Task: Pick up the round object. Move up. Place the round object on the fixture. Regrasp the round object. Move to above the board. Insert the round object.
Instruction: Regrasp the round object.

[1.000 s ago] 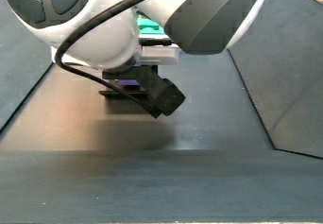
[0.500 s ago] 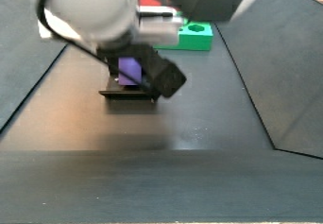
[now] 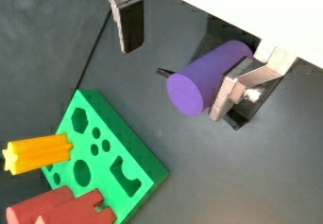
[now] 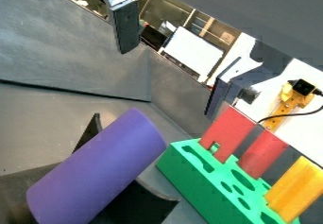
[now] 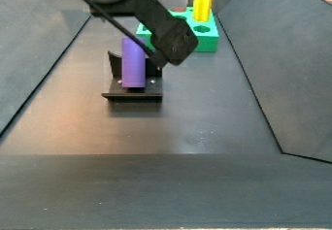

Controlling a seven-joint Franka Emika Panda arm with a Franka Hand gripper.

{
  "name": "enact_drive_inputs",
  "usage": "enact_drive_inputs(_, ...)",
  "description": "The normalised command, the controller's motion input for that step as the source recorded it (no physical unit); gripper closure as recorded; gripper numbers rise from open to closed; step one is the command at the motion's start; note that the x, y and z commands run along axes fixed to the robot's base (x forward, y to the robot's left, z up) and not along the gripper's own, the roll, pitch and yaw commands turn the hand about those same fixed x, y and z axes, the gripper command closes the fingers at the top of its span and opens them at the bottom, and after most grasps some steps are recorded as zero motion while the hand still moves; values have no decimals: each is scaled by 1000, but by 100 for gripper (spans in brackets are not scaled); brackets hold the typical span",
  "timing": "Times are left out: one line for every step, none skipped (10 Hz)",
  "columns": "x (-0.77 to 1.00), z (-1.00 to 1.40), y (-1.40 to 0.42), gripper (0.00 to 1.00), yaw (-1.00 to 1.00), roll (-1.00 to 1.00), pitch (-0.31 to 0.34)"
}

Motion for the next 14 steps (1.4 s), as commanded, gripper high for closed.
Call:
enact_drive_inputs(-112,743,-873,0,22,1000,65)
enact_drive_inputs(-115,624,-752,0,22,1000,54)
enact_drive_inputs(-113,370,-550,0,21,1000,44)
enact_drive_inputs(-86,153,-384,0,20,1000,41)
enact_drive_inputs(-31,33,-153,0,20,1000,40)
enact_drive_inputs(-23,45,-58,0,20,1000,42)
enact_drive_inputs(-17,27,-30,0,20,1000,41)
enact_drive_inputs(-22,12,-41,0,20,1000,36)
enact_drive_inputs(-29,13,-34,0,20,1000,32)
enact_drive_inputs(-31,8,-26,0,21,1000,27)
enact_drive_inputs(-32,2,-24,0,22,1000,22)
enact_drive_inputs(-27,5,-24,0,23,1000,15)
enact_drive_inputs(-20,4,-22,0,23,1000,9)
enact_drive_inputs(-16,1,-19,0,25,1000,6)
